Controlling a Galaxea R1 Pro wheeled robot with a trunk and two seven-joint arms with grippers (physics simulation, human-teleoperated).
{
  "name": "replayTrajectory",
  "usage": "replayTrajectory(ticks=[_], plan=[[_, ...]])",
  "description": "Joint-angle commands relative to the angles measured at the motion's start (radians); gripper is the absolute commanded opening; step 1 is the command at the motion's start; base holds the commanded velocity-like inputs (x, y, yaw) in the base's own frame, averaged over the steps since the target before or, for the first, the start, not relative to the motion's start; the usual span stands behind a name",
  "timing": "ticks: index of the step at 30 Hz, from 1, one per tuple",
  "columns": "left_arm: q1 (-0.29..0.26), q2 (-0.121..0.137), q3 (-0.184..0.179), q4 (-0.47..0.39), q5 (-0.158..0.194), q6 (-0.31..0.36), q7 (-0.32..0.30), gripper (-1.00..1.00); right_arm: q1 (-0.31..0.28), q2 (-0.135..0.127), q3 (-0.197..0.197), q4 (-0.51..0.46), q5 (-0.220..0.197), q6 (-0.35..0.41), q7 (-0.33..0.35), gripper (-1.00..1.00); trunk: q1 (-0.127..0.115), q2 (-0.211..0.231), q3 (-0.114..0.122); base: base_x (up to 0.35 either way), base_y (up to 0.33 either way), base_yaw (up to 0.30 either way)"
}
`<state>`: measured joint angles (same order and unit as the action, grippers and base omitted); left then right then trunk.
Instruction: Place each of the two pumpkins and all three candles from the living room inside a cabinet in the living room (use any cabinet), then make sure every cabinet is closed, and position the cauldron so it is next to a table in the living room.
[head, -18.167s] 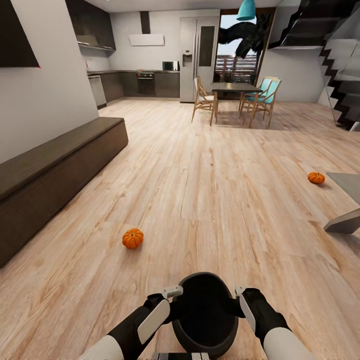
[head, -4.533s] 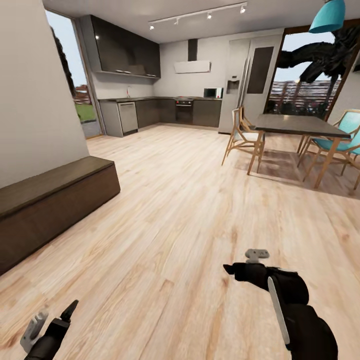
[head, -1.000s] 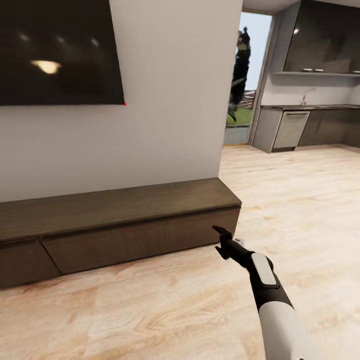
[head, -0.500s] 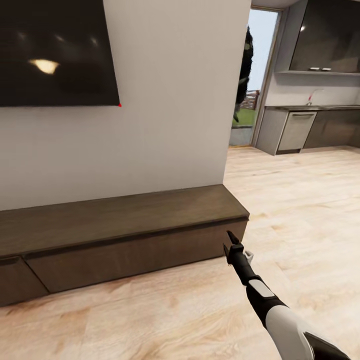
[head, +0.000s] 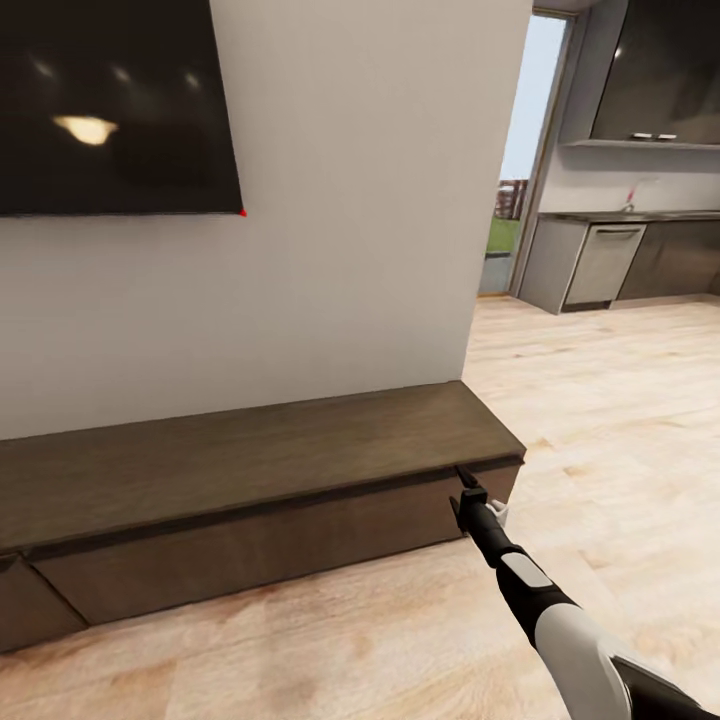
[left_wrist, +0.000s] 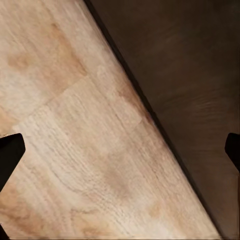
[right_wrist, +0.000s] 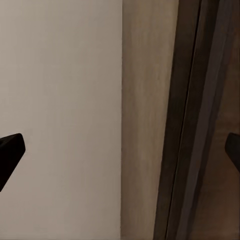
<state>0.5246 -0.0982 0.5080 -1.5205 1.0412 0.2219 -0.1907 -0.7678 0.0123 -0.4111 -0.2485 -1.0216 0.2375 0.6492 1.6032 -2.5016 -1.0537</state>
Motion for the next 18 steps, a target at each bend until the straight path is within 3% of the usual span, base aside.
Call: replayTrajectory(ticks=[1, 6, 14, 18], plan=[[0.0, 0.0, 0.005, -0.003, 0.011, 0.023, 0.003, 1.0, 0.0, 0.0, 0.0, 0.0, 0.0, 0.0, -0.001, 1.0, 0.0, 0.0, -0.004, 0.045, 0.036, 0.0], [-0.001, 0.003, 0.031, -0.017, 0.046, 0.089, -0.001, 1.0, -0.001, 0.0, 0.0, -0.001, -0.002, 0.0, -0.002, 1.0, 0.003, -0.001, -0.023, 0.019, 0.015, 0.0], [-0.002, 0.007, 0.035, -0.021, 0.049, 0.102, -0.001, 1.0, -0.001, -0.001, 0.0, -0.007, -0.001, 0.002, -0.006, 1.0, 0.006, -0.003, -0.054, 0.002, 0.001, 0.0], [-0.003, 0.006, 0.035, -0.021, 0.048, 0.102, -0.001, 1.0, 0.003, -0.001, 0.007, -0.045, 0.001, 0.003, 0.067, 1.0, 0.008, -0.004, -0.07, 0.0, 0.0, 0.0]])
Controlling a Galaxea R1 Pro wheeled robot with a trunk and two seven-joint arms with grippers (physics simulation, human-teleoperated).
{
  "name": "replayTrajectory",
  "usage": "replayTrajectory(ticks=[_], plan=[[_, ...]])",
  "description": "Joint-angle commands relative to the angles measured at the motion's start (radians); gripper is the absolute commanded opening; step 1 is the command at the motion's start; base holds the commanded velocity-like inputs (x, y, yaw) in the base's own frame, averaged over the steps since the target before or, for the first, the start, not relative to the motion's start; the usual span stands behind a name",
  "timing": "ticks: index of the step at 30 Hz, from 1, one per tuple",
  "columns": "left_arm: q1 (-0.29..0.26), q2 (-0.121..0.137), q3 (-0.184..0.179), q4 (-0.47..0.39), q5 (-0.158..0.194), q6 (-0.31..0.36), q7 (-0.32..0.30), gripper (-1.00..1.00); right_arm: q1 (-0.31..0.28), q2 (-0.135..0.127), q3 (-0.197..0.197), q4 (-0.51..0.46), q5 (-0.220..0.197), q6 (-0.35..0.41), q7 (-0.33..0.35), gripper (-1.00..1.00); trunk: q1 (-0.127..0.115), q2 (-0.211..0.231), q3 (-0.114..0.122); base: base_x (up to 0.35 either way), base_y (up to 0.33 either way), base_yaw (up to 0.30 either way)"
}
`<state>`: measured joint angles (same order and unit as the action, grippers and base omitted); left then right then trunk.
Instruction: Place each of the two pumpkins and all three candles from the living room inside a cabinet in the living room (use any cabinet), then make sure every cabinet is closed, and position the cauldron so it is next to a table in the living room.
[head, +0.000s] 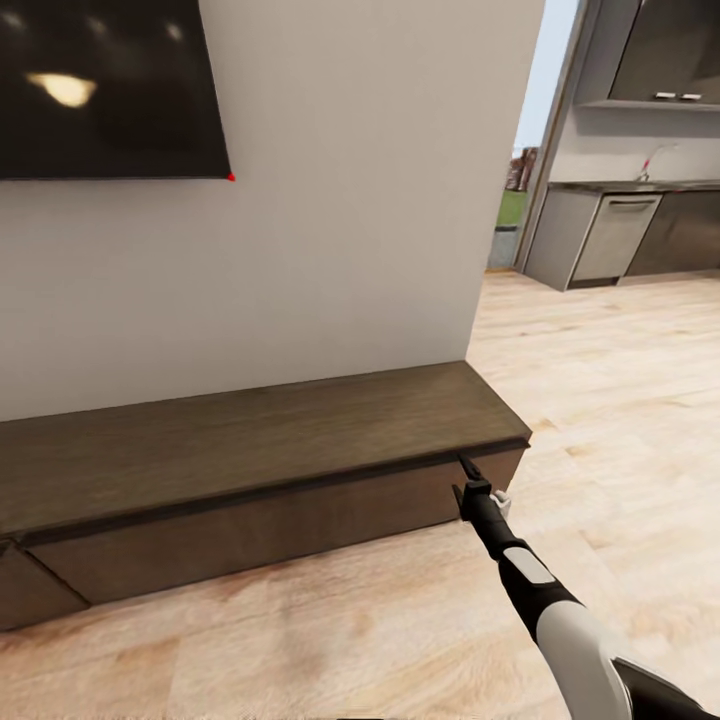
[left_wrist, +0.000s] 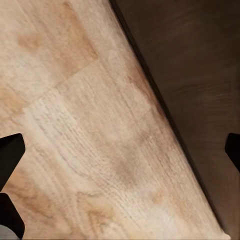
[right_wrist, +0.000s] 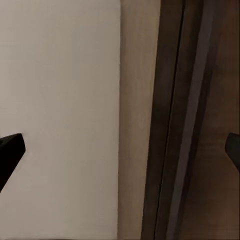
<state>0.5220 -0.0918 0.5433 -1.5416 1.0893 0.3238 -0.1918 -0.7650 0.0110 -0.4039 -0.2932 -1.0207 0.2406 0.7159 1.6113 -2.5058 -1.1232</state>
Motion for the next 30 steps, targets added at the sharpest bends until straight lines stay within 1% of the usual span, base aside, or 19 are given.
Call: replayTrajectory(ticks=[1, 2, 4, 6, 9, 17, 26, 30], plan=[[0.0, 0.0, 0.0, 0.0, 0.0, 0.0, 0.0, 1.0, 0.0, 0.0, 0.0, -0.003, 0.001, 0.0, 0.008, 1.0, 0.0, 0.0, -0.004, 0.0, 0.0, 0.0], [0.0, 0.0, 0.001, 0.0, 0.0, 0.0, 0.0, 1.0, -0.002, 0.0, -0.001, -0.008, 0.001, 0.0, 0.012, 1.0, 0.001, -0.001, -0.008, 0.0, 0.0, 0.0], [0.0, 0.0, 0.001, 0.0, 0.0, 0.0, 0.0, 1.0, -0.005, -0.001, -0.002, -0.014, 0.001, 0.0, -0.023, 1.0, 0.002, -0.001, -0.016, 0.0, 0.0, 0.0], [0.0, 0.0, 0.001, 0.001, 0.0, 0.0, 0.0, 1.0, -0.005, 0.0, -0.002, -0.025, 0.0, 0.0, -0.038, 1.0, 0.003, -0.001, -0.023, 0.0, 0.0, 0.0], [0.0, 0.0, 0.001, 0.001, 0.0, 0.0, 0.0, 1.0, -0.006, -0.001, -0.003, -0.045, -0.004, 0.001, -0.048, 1.0, 0.004, -0.002, -0.035, 0.0, 0.0, 0.0], [0.0, -0.001, 0.0, 0.001, 0.0, 0.0, 0.0, 1.0, -0.031, -0.001, -0.003, -0.051, -0.002, 0.052, -0.052, 1.0, 0.008, -0.004, -0.066, 0.0, 0.0, 0.0], [0.0, -0.001, 0.0, 0.002, 0.0, -0.002, 0.0, 1.0, -0.033, 0.002, -0.003, -0.067, 0.003, 0.043, -0.054, 1.0, 0.012, -0.006, -0.101, 0.0, 0.0, 0.0], [0.0, 0.0, 0.0, 0.002, -0.001, -0.002, 0.0, 1.0, -0.032, 0.001, -0.002, -0.067, 0.002, 0.043, -0.042, 1.0, 0.013, -0.007, -0.116, 0.0, 0.0, 0.0]])
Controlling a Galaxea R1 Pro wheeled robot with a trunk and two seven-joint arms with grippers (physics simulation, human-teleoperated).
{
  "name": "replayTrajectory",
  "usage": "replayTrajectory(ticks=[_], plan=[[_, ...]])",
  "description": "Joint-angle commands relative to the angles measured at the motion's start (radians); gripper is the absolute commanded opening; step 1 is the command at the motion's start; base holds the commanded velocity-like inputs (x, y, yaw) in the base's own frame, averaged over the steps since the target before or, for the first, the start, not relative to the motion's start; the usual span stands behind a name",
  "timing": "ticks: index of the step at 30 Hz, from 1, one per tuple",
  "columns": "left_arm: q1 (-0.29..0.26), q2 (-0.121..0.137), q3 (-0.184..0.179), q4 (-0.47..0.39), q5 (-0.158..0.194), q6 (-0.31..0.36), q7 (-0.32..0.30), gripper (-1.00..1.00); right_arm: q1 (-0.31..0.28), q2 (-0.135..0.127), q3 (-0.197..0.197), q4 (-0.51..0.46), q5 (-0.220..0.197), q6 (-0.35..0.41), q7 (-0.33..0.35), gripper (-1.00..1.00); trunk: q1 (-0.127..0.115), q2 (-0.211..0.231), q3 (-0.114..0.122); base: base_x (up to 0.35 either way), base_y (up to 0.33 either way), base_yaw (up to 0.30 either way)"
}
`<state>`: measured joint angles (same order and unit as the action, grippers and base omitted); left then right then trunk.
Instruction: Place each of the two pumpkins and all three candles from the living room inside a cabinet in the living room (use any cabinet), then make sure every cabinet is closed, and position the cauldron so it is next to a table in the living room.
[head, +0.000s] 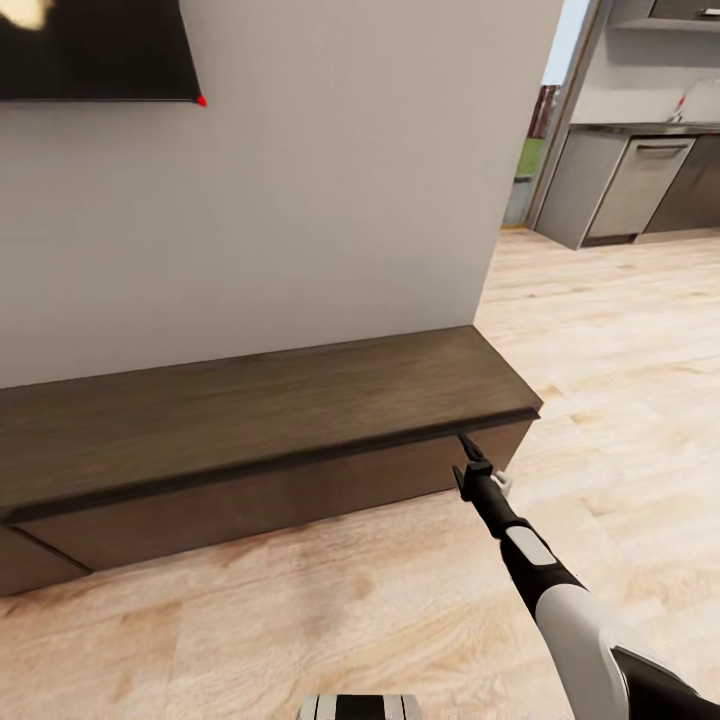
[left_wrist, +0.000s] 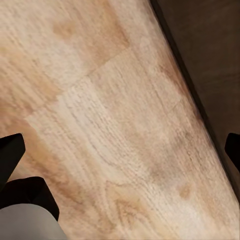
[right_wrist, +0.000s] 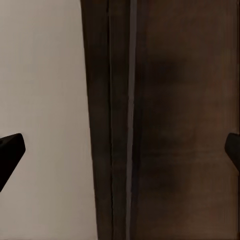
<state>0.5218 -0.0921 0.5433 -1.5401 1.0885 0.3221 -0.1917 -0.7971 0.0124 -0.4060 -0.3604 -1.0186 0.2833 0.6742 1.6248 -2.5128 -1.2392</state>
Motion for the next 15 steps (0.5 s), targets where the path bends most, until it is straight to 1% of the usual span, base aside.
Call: replayTrajectory(ticks=[1, 2, 3, 4, 6, 8, 10, 11, 12, 13, 14, 15], plan=[[0.0, 0.0, 0.0, 0.0, 0.0, 0.0, 0.0, 1.0, 0.0, 0.0, 0.0, 0.0, -0.001, 0.0, 0.013, 1.0, 0.0, 0.0, -0.004, 0.0, 0.0, 0.0], [0.0, 0.0, 0.0, 0.0, 0.0, 0.0, 0.0, 1.0, 0.001, 0.0, 0.001, 0.0, -0.001, 0.0, 0.039, 1.0, 0.001, -0.001, -0.008, 0.0, 0.0, 0.0], [0.0, 0.0, 0.0, 0.0, 0.0, 0.0, 0.0, 1.0, 0.001, 0.0, 0.001, 0.002, -0.001, 0.0, 0.088, 1.0, 0.001, -0.001, -0.012, 0.0, 0.0, 0.0], [0.0, 0.0, 0.0, 0.0, 0.0, 0.0, -0.001, 1.0, 0.001, 0.0, 0.001, 0.004, -0.001, -0.001, 0.111, 1.0, 0.002, -0.001, -0.016, 0.0, 0.0, 0.0], [0.0, 0.0, 0.0, 0.0, 0.0, 0.0, -0.001, 1.0, 0.001, 0.0, 0.001, 0.006, 0.0, -0.001, 0.135, 1.0, 0.003, -0.001, -0.023, 0.0, 0.0, 0.0], [0.0, -0.001, 0.0, -0.001, 0.001, 0.0, -0.005, 1.0, 0.001, 0.0, 0.001, 0.007, 0.0, -0.001, 0.143, 1.0, 0.004, -0.002, -0.031, 0.0, 0.0, 0.0], [0.001, -0.004, 0.0, -0.015, -0.002, 0.0, -0.028, 1.0, 0.001, 0.0, 0.001, 0.007, 0.001, -0.002, 0.147, 1.0, 0.004, -0.002, -0.039, 0.0, 0.0, 0.0], [0.002, -0.007, -0.001, -0.027, -0.017, 0.0, -0.059, 1.0, 0.001, 0.0, 0.001, 0.007, 0.001, -0.002, 0.148, 1.0, 0.005, -0.003, -0.043, 0.0, 0.0, 0.0], [0.002, -0.009, -0.003, -0.04, -0.043, 0.002, -0.096, 1.0, 0.001, 0.0, 0.001, 0.007, 0.001, -0.002, 0.149, 1.0, 0.005, -0.003, -0.047, 0.0, 0.0, 0.0], [0.002, -0.009, -0.006, -0.046, -0.055, 0.004, -0.117, 1.0, 0.001, 0.0, 0.001, 0.007, 0.001, -0.002, 0.15, 1.0, 0.006, -0.003, -0.05, 0.0, 0.0, 0.0], [0.0, -0.005, -0.022, -0.055, -0.072, 0.015, -0.159, 1.0, 0.001, 0.0, 0.002, 0.007, 0.001, -0.003, 0.151, 1.0, 0.006, -0.003, -0.054, 0.0, 0.0, 0.0], [-0.01, 0.001, -0.05, -0.06, -0.086, 0.033, -0.188, 1.0, 0.001, 0.0, 0.002, 0.006, 0.001, -0.003, 0.153, 1.0, 0.007, -0.004, -0.058, 0.0, 0.0, 0.0]])
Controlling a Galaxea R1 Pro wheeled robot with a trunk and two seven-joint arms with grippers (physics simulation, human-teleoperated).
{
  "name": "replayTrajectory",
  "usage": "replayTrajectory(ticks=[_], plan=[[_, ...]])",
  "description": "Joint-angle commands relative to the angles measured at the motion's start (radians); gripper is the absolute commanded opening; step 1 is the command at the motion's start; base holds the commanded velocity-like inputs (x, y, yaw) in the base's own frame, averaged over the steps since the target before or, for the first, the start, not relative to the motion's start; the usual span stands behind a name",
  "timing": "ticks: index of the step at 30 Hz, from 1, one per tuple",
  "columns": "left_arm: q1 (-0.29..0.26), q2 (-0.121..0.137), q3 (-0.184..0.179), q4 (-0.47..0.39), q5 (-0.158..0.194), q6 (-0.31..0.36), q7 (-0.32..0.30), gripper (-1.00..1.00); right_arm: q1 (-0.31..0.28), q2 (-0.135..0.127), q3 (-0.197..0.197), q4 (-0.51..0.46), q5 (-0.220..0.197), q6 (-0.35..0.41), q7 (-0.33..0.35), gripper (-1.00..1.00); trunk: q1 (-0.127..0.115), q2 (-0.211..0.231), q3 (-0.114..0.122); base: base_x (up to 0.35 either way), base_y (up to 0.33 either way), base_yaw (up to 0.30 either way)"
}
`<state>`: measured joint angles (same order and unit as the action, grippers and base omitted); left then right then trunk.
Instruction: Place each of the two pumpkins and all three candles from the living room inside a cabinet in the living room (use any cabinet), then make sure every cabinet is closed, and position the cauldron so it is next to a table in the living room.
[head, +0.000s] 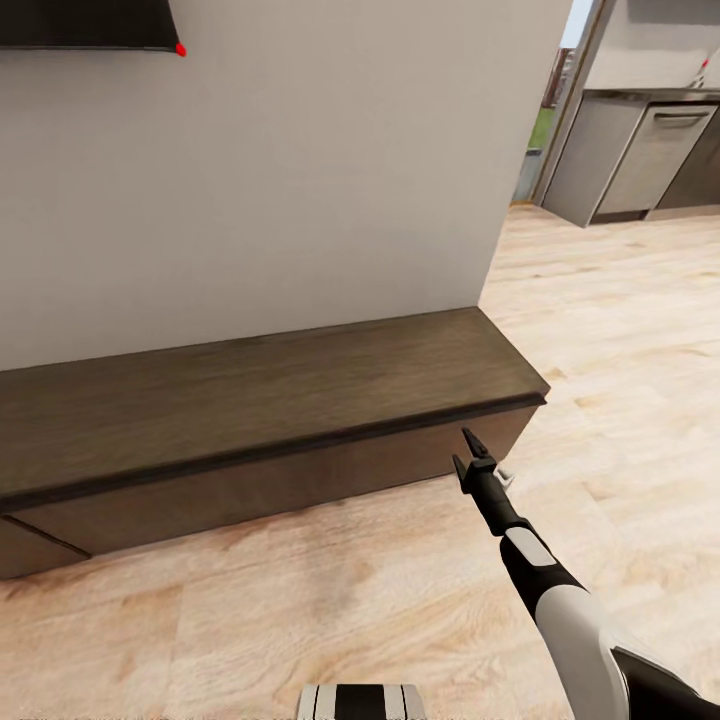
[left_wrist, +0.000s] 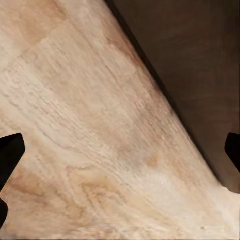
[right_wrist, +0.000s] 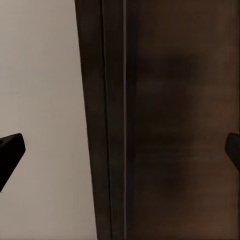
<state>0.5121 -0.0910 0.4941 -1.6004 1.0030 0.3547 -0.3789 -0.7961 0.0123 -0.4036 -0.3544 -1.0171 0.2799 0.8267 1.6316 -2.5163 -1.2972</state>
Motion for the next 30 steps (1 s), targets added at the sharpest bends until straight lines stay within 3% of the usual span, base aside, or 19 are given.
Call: replayTrajectory(ticks=[1, 3, 5, 10, 12, 13, 15, 18, 20, 28, 30], plan=[[-0.049, 0.028, -0.041, -0.005, -0.014, 0.038, -0.013, 1.0, 0.0, 0.0, 0.002, -0.002, 0.0, 0.0, 0.002, 1.0, 0.0, 0.0, -0.004, 0.0, 0.0, 0.0], [-0.138, 0.065, -0.071, -0.007, -0.021, 0.12, 0.057, 1.0, 0.0, 0.0, 0.003, -0.004, 0.0, -0.001, 0.003, 1.0, 0.001, -0.001, -0.012, 0.0, 0.0, 0.0], [-0.227, 0.08, -0.11, -0.008, -0.027, 0.199, 0.187, 1.0, 0.0, 0.0, 0.003, -0.004, 0.0, -0.001, 0.003, 1.0, 0.002, -0.001, -0.019, 0.0, 0.0, 0.0], [-0.298, 0.091, -0.187, -0.009, -0.029, 0.235, 0.316, 1.0, 0.0, 0.0, 0.003, -0.006, 0.0, 0.0, 0.005, 1.0, 0.004, -0.002, -0.035, 0.0, 0.0, 0.0], [-0.311, 0.092, -0.205, -0.009, -0.029, 0.241, 0.338, 1.0, 0.0, 0.0, 0.003, -0.006, 0.0, 0.0, 0.005, 1.0, 0.004, -0.002, -0.035, 0.0, 0.0, 0.0], [-0.317, 0.095, -0.235, -0.005, -0.03, 0.243, 0.352, 1.0, 0.0, 0.0, 0.003, -0.007, 0.0, -0.001, 0.006, 1.0, 0.004, -0.002, -0.035, 0.0, 0.0, 0.0], [-0.315, 0.098, -0.252, -0.003, -0.039, 0.242, 0.357, 1.0, 0.0, 0.0, 0.003, -0.007, 0.001, -0.002, 0.006, 1.0, 0.004, -0.002, -0.035, 0.0, 0.0, 0.0], [-0.306, 0.092, -0.297, 0.001, -0.164, 0.226, 0.345, 1.0, 0.0, 0.0, 0.003, -0.008, 0.001, -0.007, 0.006, 1.0, 0.004, -0.002, -0.035, 0.166, 0.037, 0.0], [-0.304, 0.088, -0.31, 0.002, -0.203, 0.212, 0.337, 1.0, 0.0, 0.0, 0.003, -0.008, 0.001, -0.008, 0.006, 1.0, 0.004, -0.002, -0.035, 0.234, 0.065, 0.0], [-0.302, 0.088, -0.323, 0.003, -0.229, 0.205, 0.328, 1.0, 0.0, 0.001, 0.003, -0.008, 0.002, -0.01, 0.006, 1.0, 0.004, -0.002, -0.035, 0.049, 0.014, 0.0], [-0.302, 0.094, -0.347, 0.005, -0.232, 0.201, 0.331, 1.0, 0.0, 0.001, 0.003, -0.008, 0.003, -0.01, 0.006, 1.0, 0.004, -0.002, -0.035, 0.091, 0.001, 0.0]])
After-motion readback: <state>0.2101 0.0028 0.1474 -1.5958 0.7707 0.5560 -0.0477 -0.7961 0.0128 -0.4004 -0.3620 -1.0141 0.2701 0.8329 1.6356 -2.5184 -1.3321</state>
